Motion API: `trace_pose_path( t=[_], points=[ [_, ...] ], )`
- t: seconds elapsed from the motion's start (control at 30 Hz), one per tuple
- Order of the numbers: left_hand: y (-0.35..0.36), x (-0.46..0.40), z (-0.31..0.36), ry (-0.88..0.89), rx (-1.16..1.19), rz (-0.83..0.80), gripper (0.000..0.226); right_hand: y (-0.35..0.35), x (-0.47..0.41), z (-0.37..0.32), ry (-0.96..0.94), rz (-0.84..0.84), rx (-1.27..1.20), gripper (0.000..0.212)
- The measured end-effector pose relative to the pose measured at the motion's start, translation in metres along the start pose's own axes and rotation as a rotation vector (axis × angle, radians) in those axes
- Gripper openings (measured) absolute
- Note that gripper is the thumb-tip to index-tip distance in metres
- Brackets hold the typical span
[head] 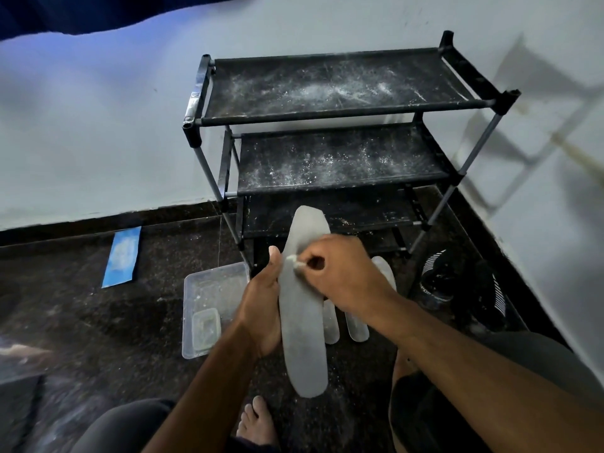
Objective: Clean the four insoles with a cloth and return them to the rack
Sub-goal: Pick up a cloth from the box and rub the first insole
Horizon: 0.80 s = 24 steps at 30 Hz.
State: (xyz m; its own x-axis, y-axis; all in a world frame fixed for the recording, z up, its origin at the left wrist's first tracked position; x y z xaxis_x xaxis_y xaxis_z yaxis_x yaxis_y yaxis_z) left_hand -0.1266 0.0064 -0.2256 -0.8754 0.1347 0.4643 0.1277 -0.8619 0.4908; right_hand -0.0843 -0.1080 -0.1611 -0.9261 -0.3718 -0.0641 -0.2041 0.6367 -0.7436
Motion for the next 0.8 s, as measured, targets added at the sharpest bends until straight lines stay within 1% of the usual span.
trace_pose_path(
  t=[0.03, 0.07, 0.13, 0.2, 0.23, 0.3, 0.37, 0.43, 0.47, 0.5, 0.53, 0.6, 0.67, 0.73, 0.8],
  points=[
    [0.0, 0.0, 0.0, -0.005, 0.016, -0.001, 0.067, 0.001, 0.001, -0.004, -0.02, -0.018, -0.053, 0.007],
    [0.0, 0.0, 0.0, -0.01, 0.034, 0.002, 0.066, -0.002, 0.0, -0.003, -0.002, -0.009, -0.115, 0.006],
    [0.0, 0.002, 0.001, -0.018, 0.054, -0.004, 0.065, -0.017, -0.007, 0.007, 0.067, 0.113, -0.176, 0.006],
    [0.002, 0.002, 0.0, -0.036, 0.042, -0.037, 0.064, -0.031, -0.013, 0.018, 0.112, 0.25, -0.102, 0.007],
    [0.004, 0.002, -0.001, -0.047, 0.039, -0.041, 0.064, -0.033, -0.014, 0.021, 0.126, 0.267, -0.045, 0.008],
    [0.007, 0.003, -0.002, -0.059, 0.035, -0.032, 0.064, -0.026, -0.014, 0.019, 0.111, 0.21, 0.05, 0.01],
    [0.006, 0.002, -0.002, -0.045, 0.048, -0.029, 0.062, -0.011, -0.009, 0.009, 0.035, 0.095, 0.062, 0.012],
    [0.004, 0.001, -0.002, -0.033, 0.066, -0.009, 0.059, -0.002, -0.003, -0.001, -0.038, -0.015, -0.061, 0.009],
    [0.003, 0.002, -0.001, -0.036, 0.076, -0.002, 0.059, -0.002, -0.003, -0.003, -0.042, -0.038, -0.134, 0.007],
    [0.002, 0.002, -0.001, -0.04, 0.075, -0.01, 0.059, -0.006, -0.004, -0.002, -0.018, -0.022, -0.186, 0.007],
    [0.002, 0.002, -0.001, -0.048, 0.064, -0.028, 0.061, -0.011, -0.007, 0.003, 0.022, 0.032, -0.202, 0.008],
    [0.006, 0.004, -0.002, -0.063, 0.016, -0.083, 0.063, -0.027, -0.013, 0.013, 0.089, 0.181, -0.113, 0.011],
    [0.009, 0.005, -0.004, -0.073, -0.029, -0.12, 0.06, -0.035, -0.015, 0.019, 0.128, 0.261, -0.016, 0.011],
    [0.01, 0.004, -0.006, -0.082, -0.031, -0.11, 0.059, -0.029, -0.012, 0.017, 0.105, 0.23, 0.031, 0.011],
    [0.007, 0.003, -0.006, -0.078, -0.018, -0.079, 0.06, -0.016, -0.008, 0.008, 0.028, 0.138, 0.046, 0.011]
  ],
)
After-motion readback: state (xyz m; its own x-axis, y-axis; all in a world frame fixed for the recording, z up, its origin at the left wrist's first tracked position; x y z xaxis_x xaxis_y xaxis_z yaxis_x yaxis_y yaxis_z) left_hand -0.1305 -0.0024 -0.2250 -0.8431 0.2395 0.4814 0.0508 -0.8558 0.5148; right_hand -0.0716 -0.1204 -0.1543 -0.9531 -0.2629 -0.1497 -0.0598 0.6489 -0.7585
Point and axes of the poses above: each hand's wrist, its own x-axis away from the middle knuckle, its own y-axis out of the palm, z = x × y, the point moved 5 cm from there along -x, towards the middle knuckle, and after that the axes turned 1 degree about x, right-handed, at the moved point
